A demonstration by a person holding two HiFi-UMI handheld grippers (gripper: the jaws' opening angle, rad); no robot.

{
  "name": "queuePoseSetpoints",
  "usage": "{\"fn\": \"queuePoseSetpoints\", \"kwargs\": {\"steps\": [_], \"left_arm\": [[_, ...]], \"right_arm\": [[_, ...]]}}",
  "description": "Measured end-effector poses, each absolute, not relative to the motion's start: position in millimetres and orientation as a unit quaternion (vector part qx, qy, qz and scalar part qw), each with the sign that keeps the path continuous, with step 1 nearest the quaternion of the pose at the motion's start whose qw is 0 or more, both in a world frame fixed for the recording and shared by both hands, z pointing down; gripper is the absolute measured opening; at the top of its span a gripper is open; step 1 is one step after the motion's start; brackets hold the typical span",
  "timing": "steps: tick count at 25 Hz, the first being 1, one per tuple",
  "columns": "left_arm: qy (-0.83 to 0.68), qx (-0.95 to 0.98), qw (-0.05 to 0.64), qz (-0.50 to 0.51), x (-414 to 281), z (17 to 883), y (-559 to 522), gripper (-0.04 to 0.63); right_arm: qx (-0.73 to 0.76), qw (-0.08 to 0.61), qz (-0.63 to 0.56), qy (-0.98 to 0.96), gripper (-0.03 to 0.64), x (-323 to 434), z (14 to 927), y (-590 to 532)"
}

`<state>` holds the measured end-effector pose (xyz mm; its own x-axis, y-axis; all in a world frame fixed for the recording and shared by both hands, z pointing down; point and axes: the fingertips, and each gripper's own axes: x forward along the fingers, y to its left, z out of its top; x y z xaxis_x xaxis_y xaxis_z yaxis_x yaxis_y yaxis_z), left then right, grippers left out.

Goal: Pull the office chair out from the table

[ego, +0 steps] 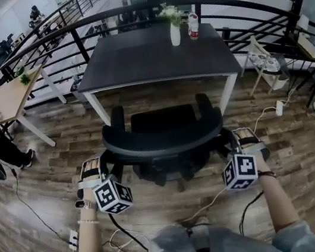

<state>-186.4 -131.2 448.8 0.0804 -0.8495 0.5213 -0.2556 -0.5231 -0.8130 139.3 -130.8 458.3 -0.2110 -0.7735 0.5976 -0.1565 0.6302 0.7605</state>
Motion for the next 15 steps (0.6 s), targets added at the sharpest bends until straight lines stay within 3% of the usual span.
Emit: {"fn": "queuePoseSetpoints", "kwargs": {"steps": [5,7,10,15], "left_arm": [[0.442,-0.716,0.228,-0.490,-187,435,-118,0.238],[0.465,-0.729,0.210,-0.456,-187,428,-109,0.175],[0.494,-0.751,0.182,-0.398,-178,409,-98,0.136],[0.521,-0.776,0.160,-0.318,-154,373,-80,0.067]], "right_arm": [[0.350,0.480,-0.228,-0.772,0.245,141,441,-121],[0.360,0.457,-0.211,-0.786,0.241,140,436,-111],[0.376,0.416,-0.180,-0.808,0.233,134,426,-97],[0.393,0.331,-0.141,-0.846,0.153,113,401,-79]]}}
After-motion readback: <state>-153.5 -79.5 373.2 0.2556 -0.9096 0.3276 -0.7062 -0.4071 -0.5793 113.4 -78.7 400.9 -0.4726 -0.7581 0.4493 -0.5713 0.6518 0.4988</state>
